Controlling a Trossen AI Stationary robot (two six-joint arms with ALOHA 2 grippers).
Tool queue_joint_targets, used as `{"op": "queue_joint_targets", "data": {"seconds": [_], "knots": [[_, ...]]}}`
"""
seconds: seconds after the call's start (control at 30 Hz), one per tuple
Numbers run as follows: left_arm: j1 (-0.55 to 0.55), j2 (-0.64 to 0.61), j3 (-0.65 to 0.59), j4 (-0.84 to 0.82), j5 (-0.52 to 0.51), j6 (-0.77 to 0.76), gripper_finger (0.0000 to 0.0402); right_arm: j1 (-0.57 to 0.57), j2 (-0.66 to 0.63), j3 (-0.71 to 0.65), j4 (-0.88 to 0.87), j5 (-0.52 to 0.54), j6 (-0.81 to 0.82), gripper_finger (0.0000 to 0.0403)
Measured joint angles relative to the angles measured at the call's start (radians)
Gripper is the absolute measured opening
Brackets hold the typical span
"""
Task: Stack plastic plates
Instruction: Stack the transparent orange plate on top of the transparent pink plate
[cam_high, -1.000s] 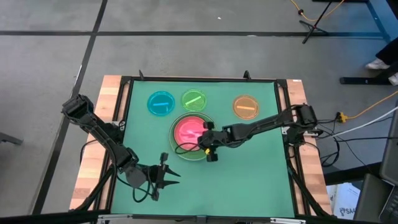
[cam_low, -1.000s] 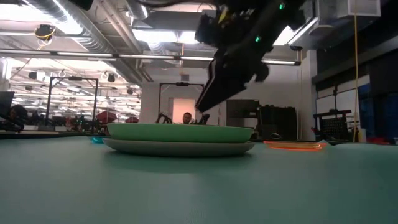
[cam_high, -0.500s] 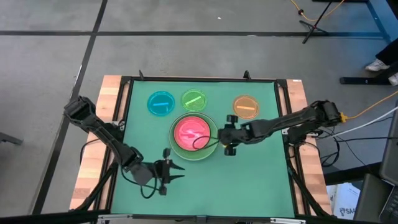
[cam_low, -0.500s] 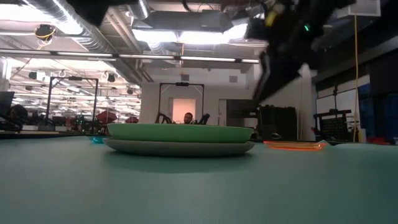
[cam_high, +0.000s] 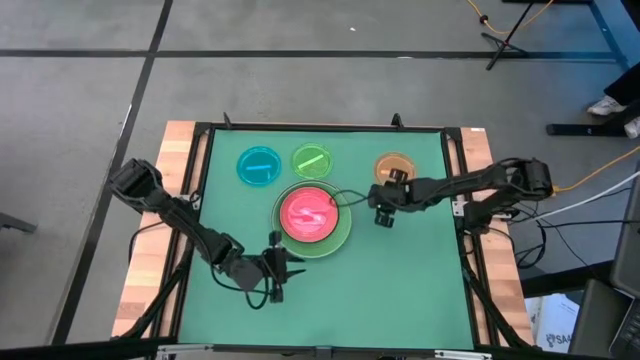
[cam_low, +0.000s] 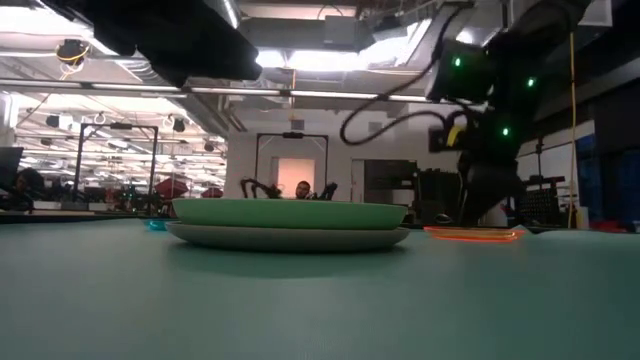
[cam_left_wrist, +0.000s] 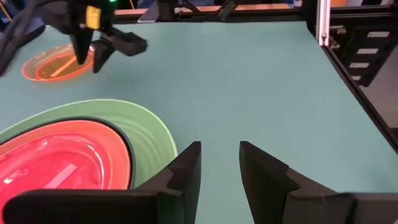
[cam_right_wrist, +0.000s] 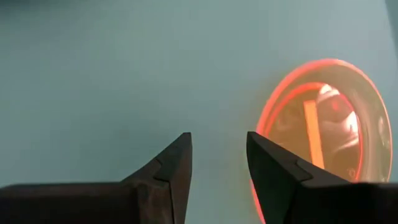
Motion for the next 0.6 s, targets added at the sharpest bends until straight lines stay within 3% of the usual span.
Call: {"op": "queue_joint_targets", "data": {"seconds": [0.6], "knots": [[0.0, 0.005, 0.0, 0.0, 0.0, 0.007, 0.0102, -0.215, -0.001, -0.103, 0.159, -0.036, -0.161, 0.014]]}}
